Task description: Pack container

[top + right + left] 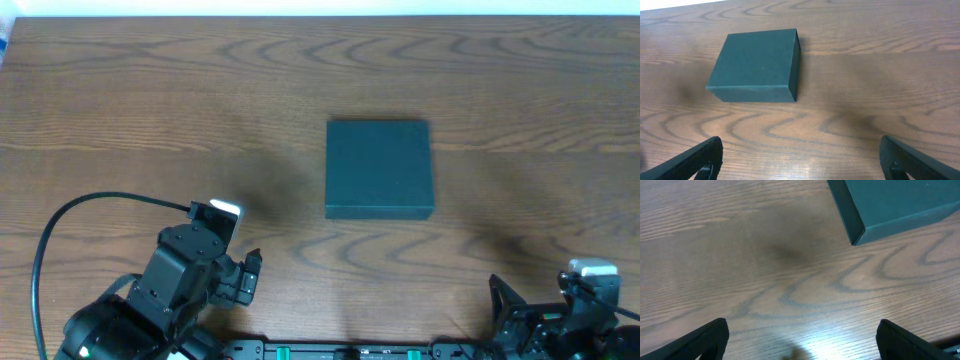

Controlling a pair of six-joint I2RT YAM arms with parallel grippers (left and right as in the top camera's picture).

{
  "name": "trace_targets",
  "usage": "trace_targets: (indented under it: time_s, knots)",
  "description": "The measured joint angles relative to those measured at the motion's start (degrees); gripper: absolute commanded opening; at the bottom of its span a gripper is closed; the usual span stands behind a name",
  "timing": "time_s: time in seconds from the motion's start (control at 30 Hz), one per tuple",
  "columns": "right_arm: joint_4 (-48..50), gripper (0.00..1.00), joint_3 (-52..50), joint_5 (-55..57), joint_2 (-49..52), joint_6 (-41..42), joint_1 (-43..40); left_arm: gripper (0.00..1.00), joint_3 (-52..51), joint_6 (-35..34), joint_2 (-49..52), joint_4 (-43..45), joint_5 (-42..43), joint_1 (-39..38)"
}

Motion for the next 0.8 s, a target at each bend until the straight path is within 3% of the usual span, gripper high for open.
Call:
trace_targets:
  time_s: [0.2,0.43,0.8]
  knots:
    - [6.75,0.99,-0.04,-0.04,0.0,-0.17,0.0,0.95,0.0,0.0,0.0,0.0,0.0,0.0]
    - [12.87,0.99,-2.56,-0.22,-0.04,-6.47,-0.66,0.95,0.0,-0.02,0.0,-0.02,0.0,0.0]
    - [22.82,0.99,-25.27,-0.22,-11.13,-9.16,-3.34,0.95,0.0,-0.02,0.0,-0.02,0.0,0.0]
